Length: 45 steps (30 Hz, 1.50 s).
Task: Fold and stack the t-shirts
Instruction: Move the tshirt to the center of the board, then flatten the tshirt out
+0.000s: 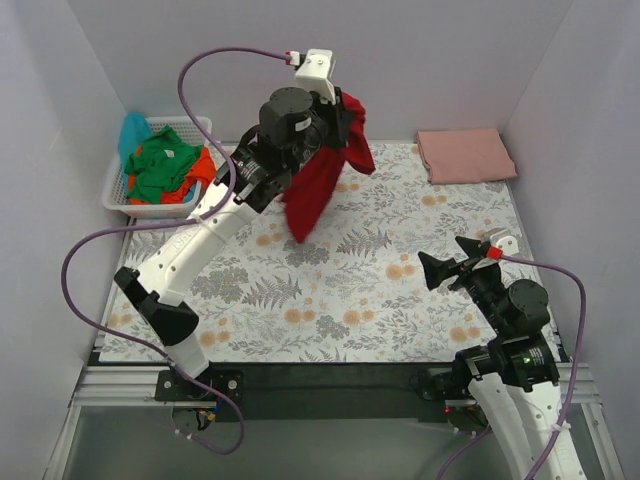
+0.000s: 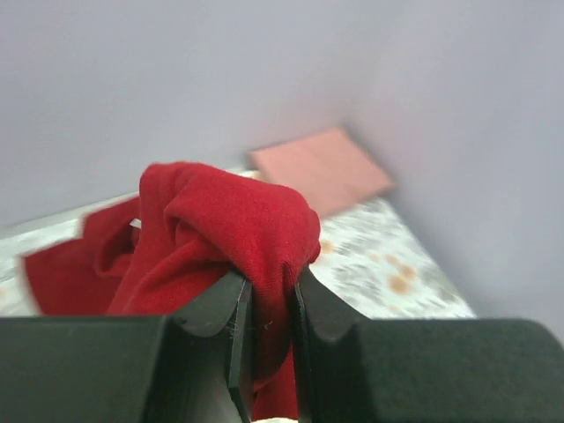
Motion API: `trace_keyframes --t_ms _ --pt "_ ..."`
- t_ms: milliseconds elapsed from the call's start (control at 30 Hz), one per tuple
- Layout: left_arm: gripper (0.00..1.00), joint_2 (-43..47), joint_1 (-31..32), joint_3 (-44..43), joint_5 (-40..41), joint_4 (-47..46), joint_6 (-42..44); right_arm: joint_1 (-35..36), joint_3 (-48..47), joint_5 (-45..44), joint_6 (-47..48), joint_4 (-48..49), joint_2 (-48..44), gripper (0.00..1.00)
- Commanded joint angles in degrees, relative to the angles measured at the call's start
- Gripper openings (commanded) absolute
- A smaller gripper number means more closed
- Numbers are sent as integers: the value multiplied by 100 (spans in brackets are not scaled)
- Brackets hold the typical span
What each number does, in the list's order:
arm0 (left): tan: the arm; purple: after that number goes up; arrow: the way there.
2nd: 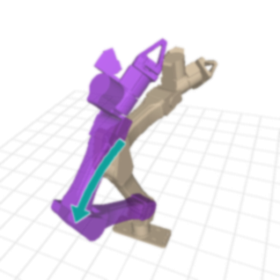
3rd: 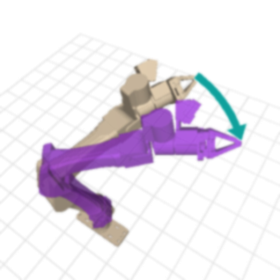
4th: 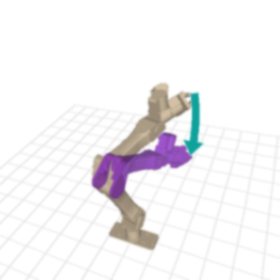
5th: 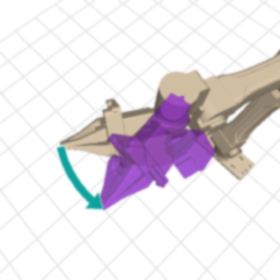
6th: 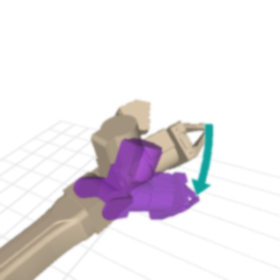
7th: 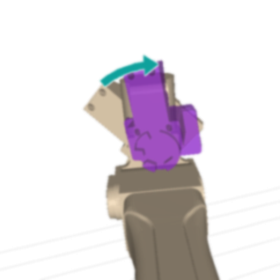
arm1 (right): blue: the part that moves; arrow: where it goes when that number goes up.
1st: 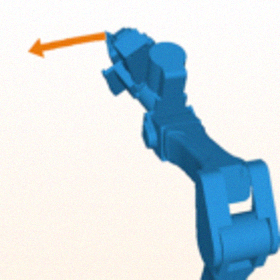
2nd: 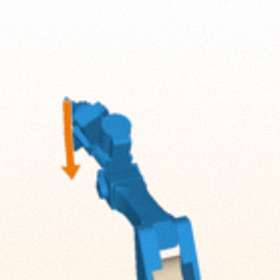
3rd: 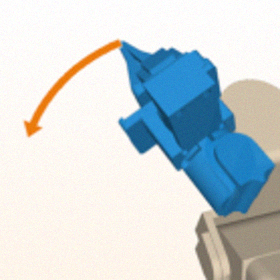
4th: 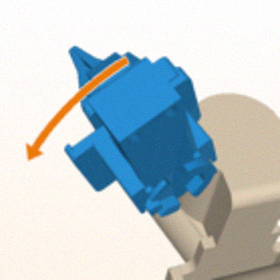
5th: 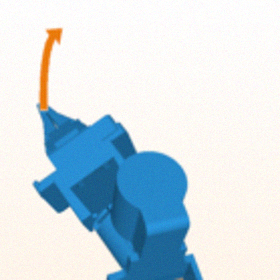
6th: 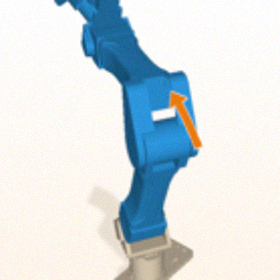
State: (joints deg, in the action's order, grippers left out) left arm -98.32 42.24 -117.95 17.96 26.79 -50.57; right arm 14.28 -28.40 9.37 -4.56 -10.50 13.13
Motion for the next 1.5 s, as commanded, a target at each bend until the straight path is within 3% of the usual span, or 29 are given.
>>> trace_keyframes --t_ms 0,133,200,233,333,367,467,500,600,633,700,767,933,1133,1300,1467 --pt "0 700 442 -413 -1299 -253 -14 31 -402 -154 157 180 76 98" --pt "0 955 575 163 -1515 -349 -199 31 -535 -286 245 171 76 98" --pt "0 1244 575 762 -930 -533 -155 22 -552 -339 315 110 59 98" --pt "0 1350 575 1513 -630 -630 -147 31 -552 -348 315 92 50 98" --pt "9 1772 575 2843 309 -1235 -225 22 -526 -287 342 -101 111 98" --pt "11 1851 558 3648 505 -1533 -287 22 -500 -173 324 -145 129 98" --pt "28 1852 392 5048 1225 -1772 -829 31 -456 108 245 -321 339 98" --pt "39 1782 303 5280 1350 -1765 -1032 31 -421 275 132 -390 418 98" --pt "50 1335 -267 5607 1474 -1098 -1990 31 -429 601 -18 -505 875 98" --pt "59 1238 -434 5616 1439 -888 -2201 22 -455 645 -167 -636 1172 98" --pt "68 1087 -830 5616 1307 -325 -2649 22 -517 829 -238 -742 1498 98" --pt "76 1253 -893 5721 1272 -235 -2652 22 -578 865 -519 -909 2026 98" --pt "78 1974 -893 6431 623 -235 -2730 22 -570 1190 -1029 -1041 3377 97" --pt "78 2625 -902 7215 244 -235 -2906 31 -692 427 -1408 -857 4258 83" --pt "77 2249 -1042 7199 51 -490 -2950 -31 -1009 -680 -1372 -796 4541 79" --pt "75 1203 -1244 6663 -46 -631 -2810 -382 -983 -1199 -1601 -629 4734 78"
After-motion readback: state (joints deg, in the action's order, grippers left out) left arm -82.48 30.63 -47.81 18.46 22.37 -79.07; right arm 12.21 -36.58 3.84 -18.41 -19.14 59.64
